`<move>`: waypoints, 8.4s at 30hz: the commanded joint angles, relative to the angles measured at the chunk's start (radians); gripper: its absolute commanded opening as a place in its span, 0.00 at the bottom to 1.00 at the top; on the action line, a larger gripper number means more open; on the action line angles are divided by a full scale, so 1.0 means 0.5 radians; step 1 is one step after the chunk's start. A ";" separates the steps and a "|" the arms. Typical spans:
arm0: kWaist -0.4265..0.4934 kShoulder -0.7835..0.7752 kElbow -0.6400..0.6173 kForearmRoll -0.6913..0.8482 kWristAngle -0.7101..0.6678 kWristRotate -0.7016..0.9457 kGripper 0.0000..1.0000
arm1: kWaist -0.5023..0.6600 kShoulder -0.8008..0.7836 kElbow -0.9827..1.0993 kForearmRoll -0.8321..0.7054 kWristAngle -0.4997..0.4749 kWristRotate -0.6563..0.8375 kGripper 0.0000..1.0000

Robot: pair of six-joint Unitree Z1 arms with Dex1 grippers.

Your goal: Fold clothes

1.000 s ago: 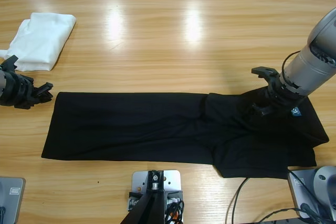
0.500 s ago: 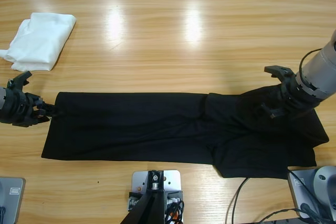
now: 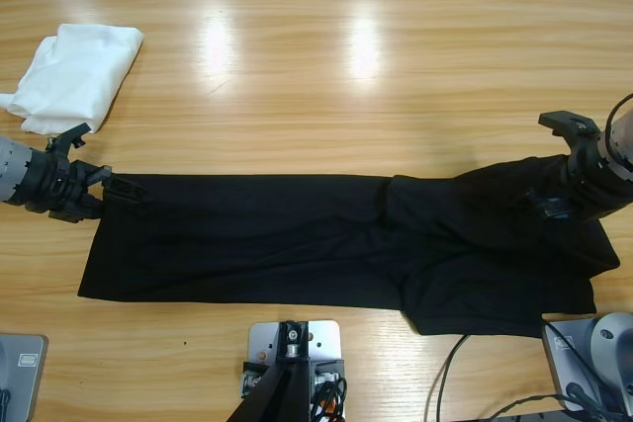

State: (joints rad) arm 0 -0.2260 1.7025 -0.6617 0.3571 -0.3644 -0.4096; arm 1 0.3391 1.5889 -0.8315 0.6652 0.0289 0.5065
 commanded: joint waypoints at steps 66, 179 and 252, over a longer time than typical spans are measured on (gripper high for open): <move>0.249 -0.462 -0.980 1.369 0.716 -0.133 0.00 | 0.021 0.013 0.172 -0.208 -0.036 0.079 1.00; -1.324 -0.125 -0.952 0.843 0.646 -0.794 0.99 | 0.602 0.402 -0.412 -0.380 0.421 1.345 0.00; -1.377 0.047 -0.783 0.424 0.508 -1.153 0.99 | -0.505 0.685 -0.297 -0.539 0.998 -0.190 1.00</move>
State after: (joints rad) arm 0 -0.8968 1.6991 -1.0899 0.5821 -0.0920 -0.9650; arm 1 0.0780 1.9123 -1.0078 0.3516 0.5292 0.3628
